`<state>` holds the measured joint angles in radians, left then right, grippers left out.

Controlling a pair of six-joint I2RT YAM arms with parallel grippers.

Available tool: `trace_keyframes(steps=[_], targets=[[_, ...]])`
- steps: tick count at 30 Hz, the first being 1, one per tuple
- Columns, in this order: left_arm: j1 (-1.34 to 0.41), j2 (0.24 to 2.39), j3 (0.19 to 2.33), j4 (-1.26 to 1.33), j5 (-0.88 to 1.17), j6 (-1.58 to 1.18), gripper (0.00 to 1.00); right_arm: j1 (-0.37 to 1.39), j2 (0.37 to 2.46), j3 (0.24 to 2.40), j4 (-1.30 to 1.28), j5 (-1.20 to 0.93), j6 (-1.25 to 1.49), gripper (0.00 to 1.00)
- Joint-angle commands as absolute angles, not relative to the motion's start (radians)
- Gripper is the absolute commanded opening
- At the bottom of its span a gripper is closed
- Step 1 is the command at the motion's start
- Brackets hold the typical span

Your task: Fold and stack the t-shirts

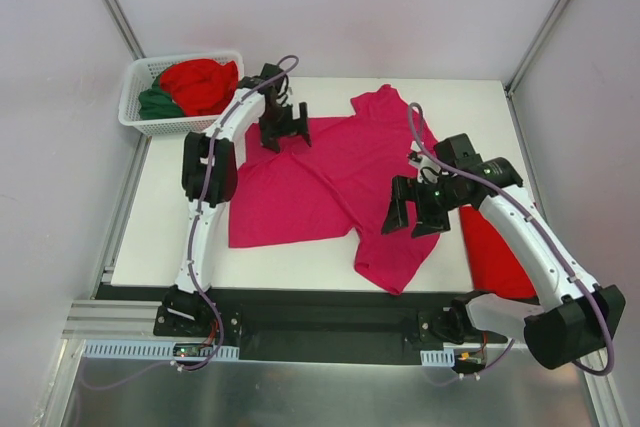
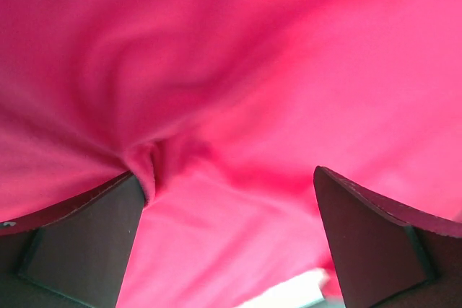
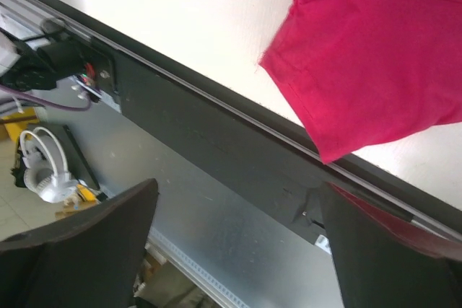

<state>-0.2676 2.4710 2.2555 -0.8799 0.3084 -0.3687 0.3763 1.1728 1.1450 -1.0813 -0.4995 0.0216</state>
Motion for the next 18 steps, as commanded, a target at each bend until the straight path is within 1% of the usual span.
trace_keyframes(steps=[1, 5, 6, 8, 9, 12, 18], targets=[[-0.356, 2.284, 2.195, -0.842, 0.532, -0.423, 0.99, 0.373, 1.16, 1.086, -0.979, -0.555, 0.017, 0.96], [-0.406, 2.143, 2.09, -0.833, 0.537, -0.455, 0.99, 0.377, 1.189, 1.031, -0.921, -0.513, 0.009, 0.96], [-0.414, 2.119, 2.029, -0.831, 0.534, -0.454, 0.99, 0.377, 1.199, 1.017, -0.896, -0.491, 0.006, 0.96], [-0.432, 2.053, 1.959, -0.822, 0.506, -0.443, 0.99, 0.377, 1.247, 1.022, -0.885, -0.431, -0.028, 0.96], [-0.434, 2.034, 1.892, -0.819, 0.494, -0.437, 0.99, 0.377, 1.264, 1.035, -0.879, -0.42, -0.035, 0.96], [-0.433, 1.971, 1.806, -0.819, 0.437, -0.408, 0.99, 0.38, 1.31, 1.067, -0.87, -0.433, -0.043, 0.96], [-0.428, 1.97, 1.773, -0.819, 0.417, -0.387, 0.99, 0.382, 1.321, 1.089, -0.87, -0.453, -0.043, 0.96]])
